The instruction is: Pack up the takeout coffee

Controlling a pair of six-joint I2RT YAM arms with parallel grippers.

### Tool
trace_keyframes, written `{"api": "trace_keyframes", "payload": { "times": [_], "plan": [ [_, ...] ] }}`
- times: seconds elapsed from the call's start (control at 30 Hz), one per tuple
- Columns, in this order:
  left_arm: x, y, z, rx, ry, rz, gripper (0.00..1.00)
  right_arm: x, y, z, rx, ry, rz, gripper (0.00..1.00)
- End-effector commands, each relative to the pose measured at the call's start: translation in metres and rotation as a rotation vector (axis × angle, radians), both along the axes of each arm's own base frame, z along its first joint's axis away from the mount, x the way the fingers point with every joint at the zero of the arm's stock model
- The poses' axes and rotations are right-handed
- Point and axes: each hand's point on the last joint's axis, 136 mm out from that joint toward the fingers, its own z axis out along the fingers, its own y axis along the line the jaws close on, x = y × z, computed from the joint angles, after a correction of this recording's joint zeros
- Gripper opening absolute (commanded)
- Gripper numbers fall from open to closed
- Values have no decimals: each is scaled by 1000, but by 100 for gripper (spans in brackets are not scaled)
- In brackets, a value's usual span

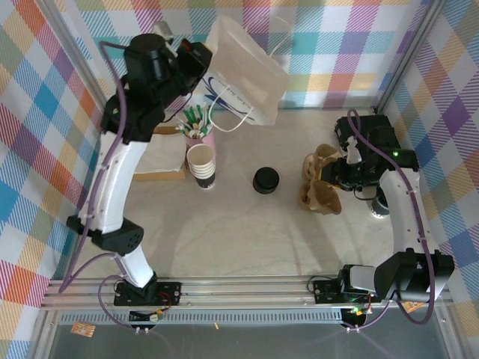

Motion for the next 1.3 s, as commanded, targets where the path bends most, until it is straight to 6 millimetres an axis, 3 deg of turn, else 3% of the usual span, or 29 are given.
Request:
{"api": "trace_keyframes", "payload": {
  "times": [0.0,0.1,0.27,0.33,0.47,0.63,0.8,0.93,1.2,1.27],
  "plan": [
    [-41,10,7,-86,59,-14,0,-6,7,20,30,-27,13,31],
    [-74,14,4,-120,110,-41,0,-9,9,22,33,-29,17,31],
    [-131,15,-17,-128,240,-106,0,-14,9,17,22,-2,19,31],
    [-149,20,-36,-104,299,-107,0,-13,9,16,17,2,21,31],
    [-172,32,-97,-141,426,-72,0,-8,5,17,-2,-2,8,32],
    [-183,44,-165,-225,529,-17,0,-2,0,20,-41,-4,2,32],
    [-183,64,-198,-188,544,80,0,1,-1,24,-45,-9,1,32],
    [-179,67,-223,-224,565,129,0,1,-3,23,-59,0,0,32],
    [-173,70,-228,-271,566,176,0,1,-5,20,-74,2,8,32],
    [-177,69,-230,-239,584,156,28,1,-3,19,-65,5,11,32]
  ]
}}
